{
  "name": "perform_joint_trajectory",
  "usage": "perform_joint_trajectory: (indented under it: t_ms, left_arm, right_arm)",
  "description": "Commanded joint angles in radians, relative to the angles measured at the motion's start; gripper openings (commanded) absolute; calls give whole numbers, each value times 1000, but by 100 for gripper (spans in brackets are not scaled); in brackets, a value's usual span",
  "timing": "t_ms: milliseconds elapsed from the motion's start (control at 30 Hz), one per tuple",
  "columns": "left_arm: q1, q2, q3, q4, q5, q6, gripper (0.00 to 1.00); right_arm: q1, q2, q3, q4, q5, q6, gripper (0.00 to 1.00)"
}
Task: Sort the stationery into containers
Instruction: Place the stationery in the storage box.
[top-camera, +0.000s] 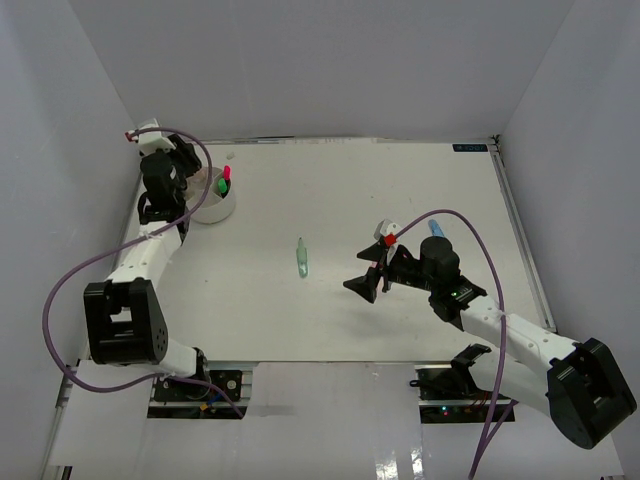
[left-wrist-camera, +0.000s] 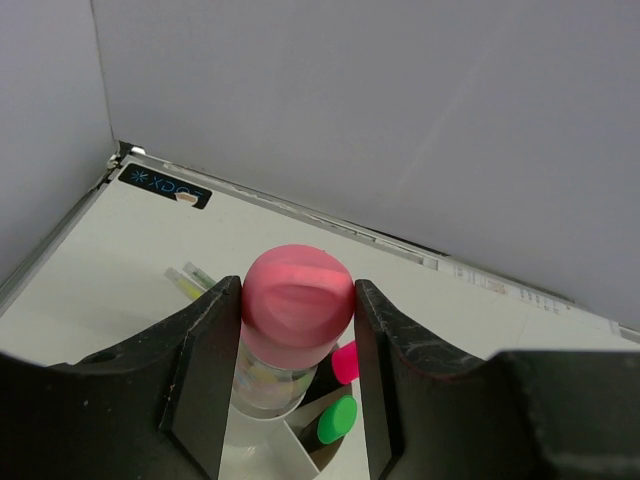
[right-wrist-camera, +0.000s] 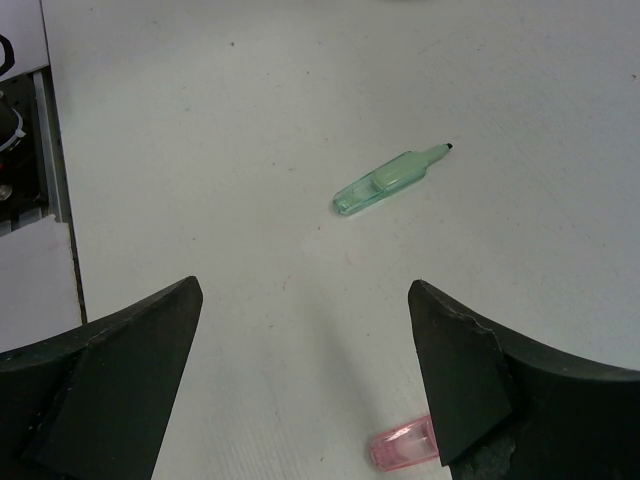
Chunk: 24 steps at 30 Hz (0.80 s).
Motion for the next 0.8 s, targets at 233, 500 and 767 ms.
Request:
perform_joint_trajectory:
  t_ms: [233,500,767]
  left_arm:
    - [3,32,-12,91,41,-4,0]
    - [3,70,-35,110,37,13,0]
    - [3,107,-70,133,40,-1,15]
  right_arm:
    - [-1,-14,-4,48,-10,-10,90]
    - [1,-14,-4,48,-11,-11,90]
    - [-1,-14,-6,50,-10,-13,90]
